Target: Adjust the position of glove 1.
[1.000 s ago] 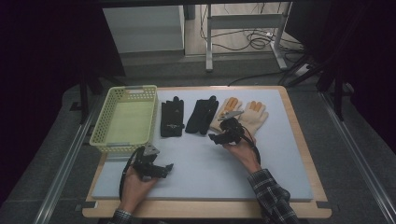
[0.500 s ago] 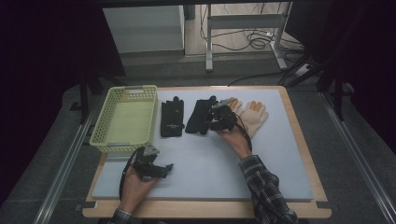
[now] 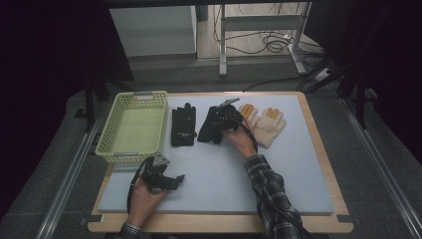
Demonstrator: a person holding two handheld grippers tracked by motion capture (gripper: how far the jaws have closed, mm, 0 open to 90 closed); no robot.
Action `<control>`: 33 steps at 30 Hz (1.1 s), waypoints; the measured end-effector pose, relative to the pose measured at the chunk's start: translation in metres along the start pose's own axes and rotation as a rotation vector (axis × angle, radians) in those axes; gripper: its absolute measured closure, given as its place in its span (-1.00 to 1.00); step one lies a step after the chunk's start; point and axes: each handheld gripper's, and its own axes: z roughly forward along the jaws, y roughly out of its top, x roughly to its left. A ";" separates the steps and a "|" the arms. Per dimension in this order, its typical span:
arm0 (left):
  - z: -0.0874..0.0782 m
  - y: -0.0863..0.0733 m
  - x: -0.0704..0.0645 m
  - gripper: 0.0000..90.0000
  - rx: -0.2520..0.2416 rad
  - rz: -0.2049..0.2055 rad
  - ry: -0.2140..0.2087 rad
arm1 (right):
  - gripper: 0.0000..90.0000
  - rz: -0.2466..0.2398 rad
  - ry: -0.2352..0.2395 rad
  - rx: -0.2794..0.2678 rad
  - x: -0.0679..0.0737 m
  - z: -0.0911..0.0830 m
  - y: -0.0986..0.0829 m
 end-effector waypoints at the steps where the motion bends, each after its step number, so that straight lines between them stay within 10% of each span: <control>1: 0.000 0.000 0.000 -0.86 0.000 0.000 0.000 | -0.37 -0.008 -0.007 0.021 0.001 0.005 -0.001; 7: 0.000 0.000 0.000 -0.86 0.000 0.000 0.000 | 0.01 0.050 -0.006 0.033 0.002 0.015 -0.005; 12: 0.000 0.000 0.000 -0.86 0.000 0.000 0.000 | 0.79 0.042 0.029 0.043 0.009 0.013 -0.003; 33: 0.000 0.000 0.000 -0.86 0.001 0.002 0.000 | 0.84 -0.038 0.120 -0.075 0.034 -0.062 -0.001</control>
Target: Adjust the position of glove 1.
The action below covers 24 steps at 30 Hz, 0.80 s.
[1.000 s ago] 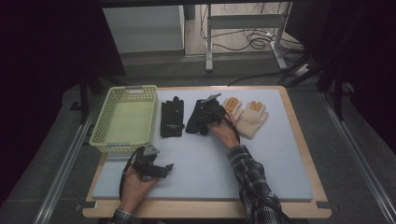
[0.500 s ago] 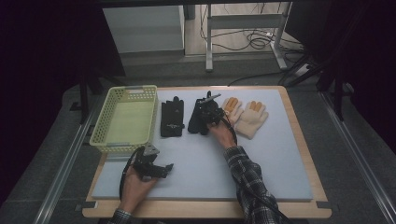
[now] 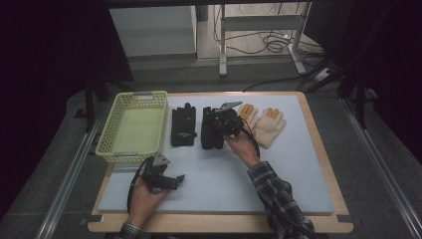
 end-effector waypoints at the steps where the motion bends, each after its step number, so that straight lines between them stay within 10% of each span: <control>1: 0.000 0.000 0.000 -0.86 0.000 0.000 0.000 | 0.84 -0.002 0.009 -0.002 0.004 -0.006 -0.001; 14: 0.000 0.000 0.000 -0.86 -0.003 -0.003 0.001 | 0.83 0.011 0.088 -0.008 0.068 -0.060 -0.052; 21: 0.000 0.000 -0.001 -0.86 -0.004 -0.007 0.001 | 0.80 0.020 0.105 0.026 0.083 -0.053 -0.082; 24: 0.000 0.000 -0.001 -0.86 -0.004 -0.006 0.001 | 0.48 0.001 0.133 0.046 0.086 -0.046 -0.090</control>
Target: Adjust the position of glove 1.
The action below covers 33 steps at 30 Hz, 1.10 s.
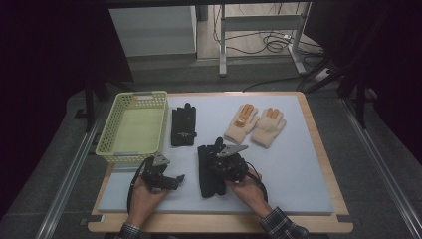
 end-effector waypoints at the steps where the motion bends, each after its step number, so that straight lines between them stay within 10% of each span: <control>1: 0.000 0.000 0.000 -0.86 0.000 0.000 0.000 | 0.36 -0.006 -0.002 0.005 0.001 0.002 -0.001; 9: 0.000 0.000 0.000 -0.86 0.000 0.000 0.000 | 0.19 0.008 -0.019 -0.048 -0.010 -0.009 0.007; 16: 0.000 0.000 0.000 -0.86 0.004 0.005 0.000 | 0.64 0.016 -0.061 0.001 -0.024 -0.019 -0.012; 27: 0.000 0.000 0.000 -0.86 0.003 0.005 0.000 | 0.67 0.021 0.016 0.019 -0.013 -0.011 -0.035; 33: 0.000 0.000 0.000 -0.86 0.003 0.005 -0.001 | 0.59 -0.013 -0.016 0.012 -0.017 -0.014 -0.026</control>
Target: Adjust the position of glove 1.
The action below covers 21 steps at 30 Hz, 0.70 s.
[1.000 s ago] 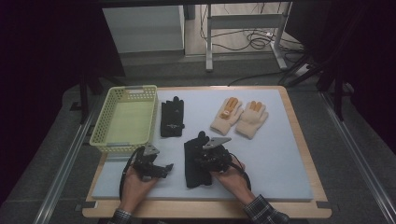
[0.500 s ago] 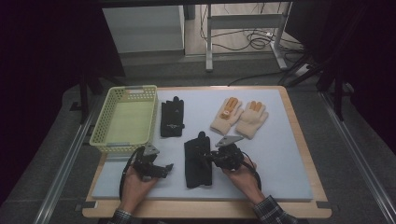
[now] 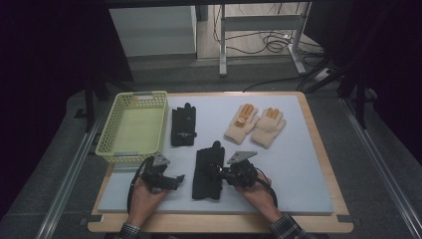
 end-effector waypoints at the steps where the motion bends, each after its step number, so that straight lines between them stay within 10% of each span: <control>1: 0.000 0.000 0.000 -0.86 0.000 -0.001 0.000 | 0.57 0.002 -0.001 -0.007 -0.003 -0.001 0.002; 21: 0.000 0.000 0.000 -0.86 0.002 0.002 0.000 | 0.39 -0.010 -0.017 -0.023 -0.051 0.069 0.107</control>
